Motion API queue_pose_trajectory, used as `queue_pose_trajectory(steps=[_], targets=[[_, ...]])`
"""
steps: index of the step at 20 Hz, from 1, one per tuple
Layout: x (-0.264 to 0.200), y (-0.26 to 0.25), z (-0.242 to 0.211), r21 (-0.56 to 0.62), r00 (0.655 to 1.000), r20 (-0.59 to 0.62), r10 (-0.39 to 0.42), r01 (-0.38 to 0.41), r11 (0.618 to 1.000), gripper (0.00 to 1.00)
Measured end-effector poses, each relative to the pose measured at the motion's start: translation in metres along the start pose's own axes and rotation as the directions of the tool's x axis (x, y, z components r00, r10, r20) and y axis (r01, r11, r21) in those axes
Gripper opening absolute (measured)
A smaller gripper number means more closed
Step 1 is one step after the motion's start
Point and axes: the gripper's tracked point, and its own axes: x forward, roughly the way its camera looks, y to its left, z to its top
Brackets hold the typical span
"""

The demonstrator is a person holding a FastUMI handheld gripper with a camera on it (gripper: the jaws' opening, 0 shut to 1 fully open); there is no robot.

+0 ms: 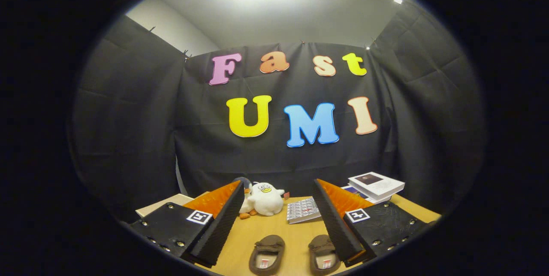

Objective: Open the storage box then place both shoes into the box .Put the left shoe in first, then the right shoe, with the right side of both shoes facing outward in a uniform manner.

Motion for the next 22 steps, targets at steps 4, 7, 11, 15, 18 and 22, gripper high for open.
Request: queue_pose_trajectory(steps=[4,7,11,15,18,22], targets=[[0.003,0.028,-0.026,0.156,0.995,-0.064,0.081,-0.07,0.985,0.97],[0.008,0.043,-0.053,0.332,0.981,-0.133,0.142,-0.091,0.939,0.97],[0.016,0.069,-0.101,0.52,0.944,-0.235,0.232,-0.08,0.851,0.98],[0.02,0.1,-0.141,0.665,0.895,-0.301,0.329,-0.05,0.745,0.98],[0.024,0.125,-0.17,0.77,0.849,-0.325,0.418,-0.019,0.638,0.98],[0.022,0.151,-0.202,0.861,0.801,-0.347,0.488,0.066,0.504,0.98]])
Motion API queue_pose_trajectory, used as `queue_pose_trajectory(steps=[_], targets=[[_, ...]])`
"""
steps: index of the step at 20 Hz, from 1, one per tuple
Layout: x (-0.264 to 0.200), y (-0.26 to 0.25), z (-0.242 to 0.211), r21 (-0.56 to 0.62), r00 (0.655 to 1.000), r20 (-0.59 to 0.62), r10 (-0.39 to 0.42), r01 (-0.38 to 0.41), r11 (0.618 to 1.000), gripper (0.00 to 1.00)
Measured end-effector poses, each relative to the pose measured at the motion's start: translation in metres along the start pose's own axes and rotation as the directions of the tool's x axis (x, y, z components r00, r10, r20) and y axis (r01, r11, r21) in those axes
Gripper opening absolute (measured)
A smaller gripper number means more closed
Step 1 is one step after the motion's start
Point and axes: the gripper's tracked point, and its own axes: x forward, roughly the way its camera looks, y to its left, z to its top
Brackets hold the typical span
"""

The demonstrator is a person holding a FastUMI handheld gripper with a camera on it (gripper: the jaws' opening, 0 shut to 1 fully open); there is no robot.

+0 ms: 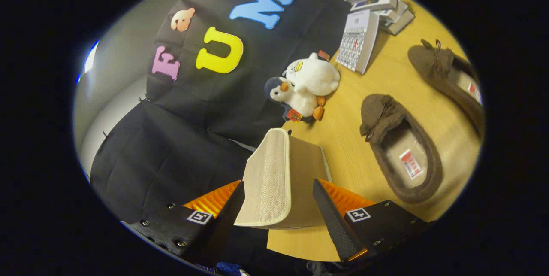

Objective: Open the storage box then place both shoes into the box .Put the left shoe in first, then the right shoe, with the right side of both shoes facing outward in a uniform manner.

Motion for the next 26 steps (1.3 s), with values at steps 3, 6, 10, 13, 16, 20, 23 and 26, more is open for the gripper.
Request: queue_pose_trajectory(steps=[3,6,10,13,16,20,23,26], targets=[[0.022,-0.008,-0.014,0.079,0.999,-0.047,0.026,-0.022,0.997,0.98],[0.032,-0.008,-0.024,0.176,0.995,-0.072,0.074,-0.06,0.983,0.97],[0.044,-0.01,-0.03,0.288,0.99,-0.08,0.115,-0.088,0.954,0.97],[0.05,-0.004,-0.031,0.36,0.985,-0.075,0.156,-0.12,0.925,0.94],[0.059,0.002,-0.038,0.371,0.983,-0.087,0.161,-0.118,0.921,0.87],[0.056,0.007,-0.043,0.355,0.975,-0.12,0.186,-0.133,0.925,0.67],[0.047,0.01,-0.03,0.343,0.978,-0.089,0.191,-0.15,0.927,0.3],[0.047,0.017,-0.035,0.281,0.97,-0.137,0.201,-0.157,0.947,0.13]])
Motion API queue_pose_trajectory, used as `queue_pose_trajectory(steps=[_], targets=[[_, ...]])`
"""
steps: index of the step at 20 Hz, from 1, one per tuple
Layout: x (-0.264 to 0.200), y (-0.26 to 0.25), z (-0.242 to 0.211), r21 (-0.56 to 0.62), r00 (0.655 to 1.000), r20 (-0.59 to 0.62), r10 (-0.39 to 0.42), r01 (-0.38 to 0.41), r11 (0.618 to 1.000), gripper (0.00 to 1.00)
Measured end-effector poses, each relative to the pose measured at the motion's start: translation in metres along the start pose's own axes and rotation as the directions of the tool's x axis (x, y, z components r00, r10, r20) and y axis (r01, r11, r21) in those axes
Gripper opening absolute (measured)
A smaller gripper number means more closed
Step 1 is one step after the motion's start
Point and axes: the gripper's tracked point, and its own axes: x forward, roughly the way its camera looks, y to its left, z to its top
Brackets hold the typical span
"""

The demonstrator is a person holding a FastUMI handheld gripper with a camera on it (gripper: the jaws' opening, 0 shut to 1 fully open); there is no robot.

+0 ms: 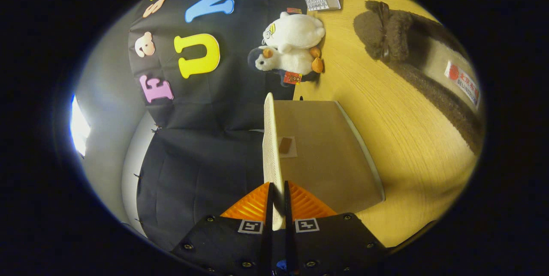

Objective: Open the storage box then place both shoes into the box .Put the left shoe in first, then the right shoe, with the right side of both shoes facing outward in a uniform manner.

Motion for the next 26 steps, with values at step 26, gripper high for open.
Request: queue_pose_trajectory(steps=[26], targets=[[0.076,0.187,-0.069,-0.432,0.997,-0.08,0.0,-0.034,0.901,0.0]])
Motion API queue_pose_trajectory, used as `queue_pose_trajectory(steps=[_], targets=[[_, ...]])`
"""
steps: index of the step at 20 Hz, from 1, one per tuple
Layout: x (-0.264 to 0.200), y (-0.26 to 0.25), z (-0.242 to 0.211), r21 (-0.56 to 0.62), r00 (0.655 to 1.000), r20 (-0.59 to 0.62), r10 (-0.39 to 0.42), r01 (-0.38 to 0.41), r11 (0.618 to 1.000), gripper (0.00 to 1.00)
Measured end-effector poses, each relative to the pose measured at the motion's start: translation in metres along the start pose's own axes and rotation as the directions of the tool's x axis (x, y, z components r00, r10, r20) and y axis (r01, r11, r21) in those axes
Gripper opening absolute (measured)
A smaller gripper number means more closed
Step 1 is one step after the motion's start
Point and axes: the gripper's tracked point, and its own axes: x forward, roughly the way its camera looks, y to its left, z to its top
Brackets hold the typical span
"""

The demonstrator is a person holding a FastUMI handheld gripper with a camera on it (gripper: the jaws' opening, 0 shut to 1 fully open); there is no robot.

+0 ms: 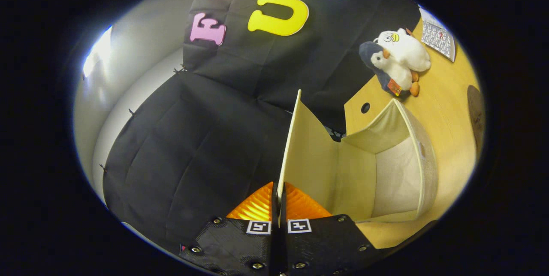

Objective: Open the storage box then place both shoes into the box .Put the left shoe in first, then the right shoe, with the right side of both shoes facing outward in a uniform manner.

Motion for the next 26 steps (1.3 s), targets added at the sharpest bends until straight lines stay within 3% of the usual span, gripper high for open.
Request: queue_pose_trajectory(steps=[7,9,11,14,16,18,21,22,26], targets=[[0.042,0.028,-0.034,-0.127,0.999,-0.037,-0.012,0.007,0.992,0.0],[0.049,0.033,-0.041,-0.158,0.999,-0.032,-0.011,0.005,0.987,0.03],[0.049,0.04,-0.042,-0.206,1.0,-0.03,0.001,-0.007,0.979,0.12],[0.051,0.038,-0.054,-0.294,0.998,-0.058,-0.018,0.0,0.956,0.82],[0.049,0.036,-0.058,-0.365,0.998,-0.056,-0.039,0.016,0.931,0.97],[0.05,0.031,-0.066,-0.448,0.995,-0.072,-0.074,0.034,0.893,0.97],[0.057,0.026,-0.081,-0.65,0.982,-0.118,-0.146,0.035,0.759,0.97],[0.057,0.03,-0.087,-0.674,0.983,-0.116,-0.14,0.025,0.738,0.98],[0.055,0.032,-0.081,-0.68,0.989,-0.091,-0.119,0.025,0.733,0.98]])
